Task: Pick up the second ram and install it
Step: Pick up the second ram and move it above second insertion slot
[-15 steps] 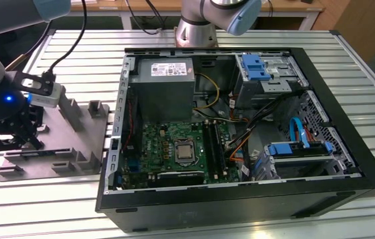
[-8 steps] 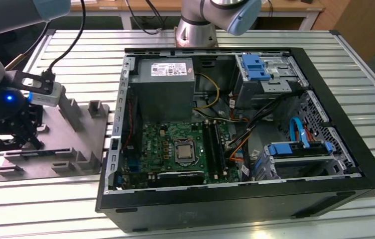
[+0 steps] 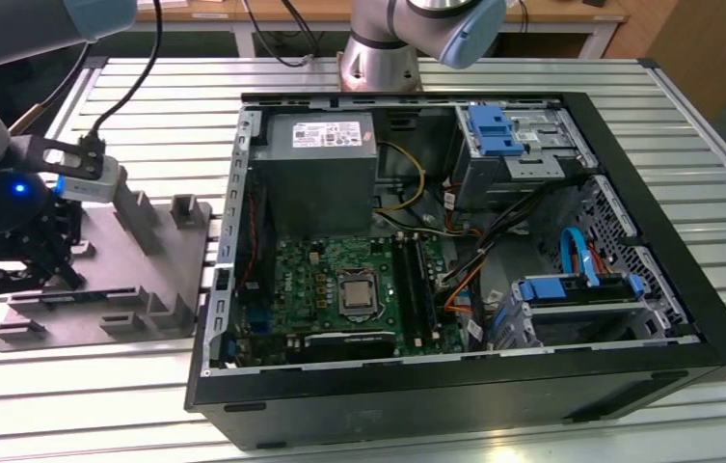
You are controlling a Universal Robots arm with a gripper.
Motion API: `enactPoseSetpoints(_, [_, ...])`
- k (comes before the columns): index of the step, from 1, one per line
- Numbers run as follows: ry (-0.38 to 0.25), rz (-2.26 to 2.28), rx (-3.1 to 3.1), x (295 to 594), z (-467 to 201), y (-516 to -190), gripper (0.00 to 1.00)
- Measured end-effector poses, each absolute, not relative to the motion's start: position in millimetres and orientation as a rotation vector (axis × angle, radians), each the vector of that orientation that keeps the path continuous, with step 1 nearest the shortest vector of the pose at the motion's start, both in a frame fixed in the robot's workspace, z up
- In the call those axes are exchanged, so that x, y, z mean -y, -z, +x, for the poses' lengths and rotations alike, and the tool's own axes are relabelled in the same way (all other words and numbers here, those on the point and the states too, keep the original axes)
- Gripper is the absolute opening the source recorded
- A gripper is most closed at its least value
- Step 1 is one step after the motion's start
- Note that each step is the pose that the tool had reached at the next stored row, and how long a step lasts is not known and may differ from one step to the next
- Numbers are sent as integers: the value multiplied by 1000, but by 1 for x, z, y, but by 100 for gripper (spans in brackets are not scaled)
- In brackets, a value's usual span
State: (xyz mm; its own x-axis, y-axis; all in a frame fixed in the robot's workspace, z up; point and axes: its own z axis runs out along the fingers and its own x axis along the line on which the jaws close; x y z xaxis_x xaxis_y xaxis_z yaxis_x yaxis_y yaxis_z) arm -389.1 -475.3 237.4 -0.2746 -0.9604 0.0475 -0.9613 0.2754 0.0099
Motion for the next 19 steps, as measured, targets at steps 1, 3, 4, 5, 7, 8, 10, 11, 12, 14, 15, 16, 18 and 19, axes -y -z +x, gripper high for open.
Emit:
enactPoseSetpoints(1, [-32, 1871, 2469, 475, -389, -237, 11])
enactPoseSetpoints(3, [-33, 1884, 2459, 475, -389, -237, 11])
enactPoseSetpoints(4, [-33, 1890, 2454, 475, -389, -237, 11])
enactPoseSetpoints(5, [-33, 1897, 2449, 475, -389, -237, 11])
enactPoseSetpoints(7, [-33, 1910, 2439, 475, -389, -237, 11])
enactPoseSetpoints(8, [-33, 1917, 2434, 475, -389, -237, 11])
enactPoseSetpoints(10, [-34, 1930, 2423, 475, -389, -237, 11])
enactPoseSetpoints(11, [-34, 1937, 2418, 475, -389, -237, 11])
enactPoseSetpoints(12, [-34, 1944, 2413, 475, -389, -237, 11])
enactPoseSetpoints(14, [-35, 1957, 2402, 475, -389, -237, 11])
enactPoseSetpoints(15, [-35, 1964, 2396, 475, -389, -237, 11])
enactPoseSetpoints(16, [-35, 1972, 2390, 475, -389, -237, 11])
enactPoseSetpoints(18, [-35, 1987, 2377, 475, -389, -237, 11])
enactPoseSetpoints(19, [-35, 1993, 2373, 475, -389, -237, 11])
